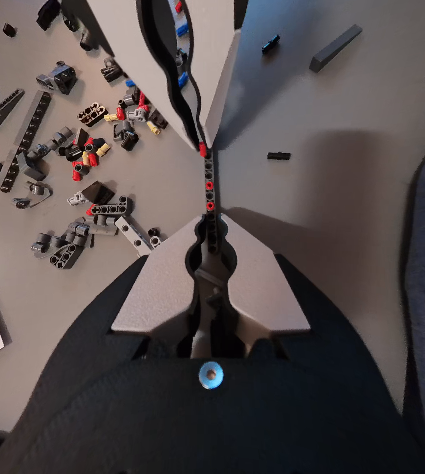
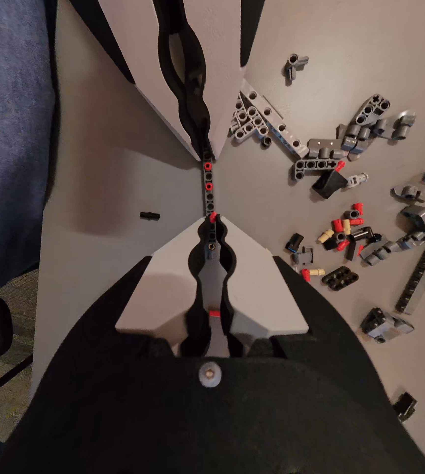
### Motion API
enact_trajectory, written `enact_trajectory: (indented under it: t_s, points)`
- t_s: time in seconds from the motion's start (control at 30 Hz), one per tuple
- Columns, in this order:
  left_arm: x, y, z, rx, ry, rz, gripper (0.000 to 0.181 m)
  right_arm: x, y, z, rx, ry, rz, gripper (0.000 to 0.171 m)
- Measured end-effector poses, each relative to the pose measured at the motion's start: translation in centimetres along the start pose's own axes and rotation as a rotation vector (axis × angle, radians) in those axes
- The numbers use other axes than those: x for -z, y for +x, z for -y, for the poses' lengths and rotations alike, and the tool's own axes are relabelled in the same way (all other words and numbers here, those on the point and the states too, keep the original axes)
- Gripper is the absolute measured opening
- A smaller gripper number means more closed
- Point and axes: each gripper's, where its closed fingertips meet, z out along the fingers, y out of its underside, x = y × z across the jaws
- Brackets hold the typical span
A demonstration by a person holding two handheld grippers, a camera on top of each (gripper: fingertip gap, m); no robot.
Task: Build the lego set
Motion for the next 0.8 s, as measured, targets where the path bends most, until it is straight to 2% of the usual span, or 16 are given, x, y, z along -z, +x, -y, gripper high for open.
enact_trajectory:
  t_s: [0.8]
  points:
    - [-0.07,-0.01,0.10,-0.034,0.028,0.007,0.005,-0.43,-0.11,-0.45,-0.011,-0.173,-0.032,0.001]
